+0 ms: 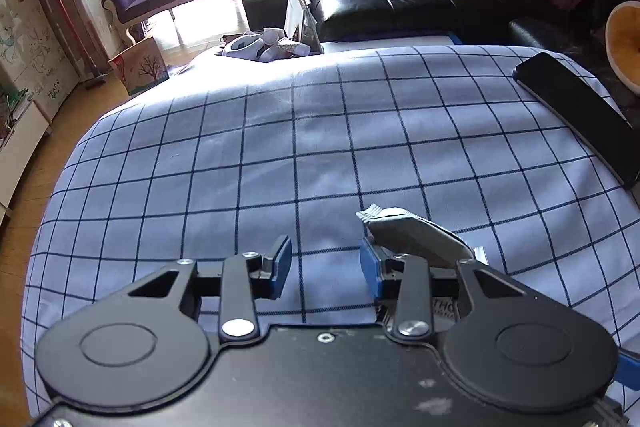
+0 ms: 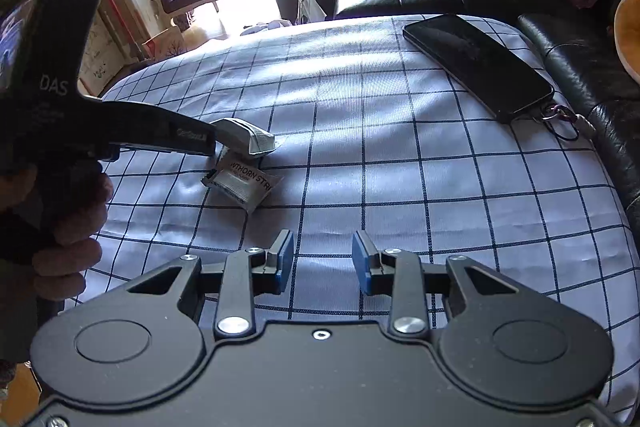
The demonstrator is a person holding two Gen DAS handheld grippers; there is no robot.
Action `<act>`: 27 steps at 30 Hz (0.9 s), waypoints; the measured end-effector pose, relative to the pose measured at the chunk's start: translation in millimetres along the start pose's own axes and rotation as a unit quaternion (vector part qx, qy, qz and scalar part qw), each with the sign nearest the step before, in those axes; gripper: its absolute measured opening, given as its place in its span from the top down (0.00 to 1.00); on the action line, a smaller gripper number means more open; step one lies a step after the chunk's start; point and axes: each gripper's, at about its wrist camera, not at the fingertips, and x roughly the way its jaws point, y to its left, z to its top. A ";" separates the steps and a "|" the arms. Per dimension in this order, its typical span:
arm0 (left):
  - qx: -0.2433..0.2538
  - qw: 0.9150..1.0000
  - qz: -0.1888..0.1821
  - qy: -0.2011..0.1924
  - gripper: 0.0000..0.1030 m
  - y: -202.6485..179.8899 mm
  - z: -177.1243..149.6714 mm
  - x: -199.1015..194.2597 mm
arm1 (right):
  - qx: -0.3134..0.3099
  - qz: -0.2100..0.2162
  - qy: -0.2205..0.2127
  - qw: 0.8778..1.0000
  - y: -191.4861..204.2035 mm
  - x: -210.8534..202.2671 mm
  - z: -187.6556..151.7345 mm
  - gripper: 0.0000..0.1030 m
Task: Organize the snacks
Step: 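Grasp the white packet with the right gripper and lift it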
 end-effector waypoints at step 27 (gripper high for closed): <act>0.055 0.997 -0.061 -0.004 0.61 -78.9 24.0 -22.9 | 0.027 -0.004 -0.009 1.000 -24.5 -11.8 -6.4 0.58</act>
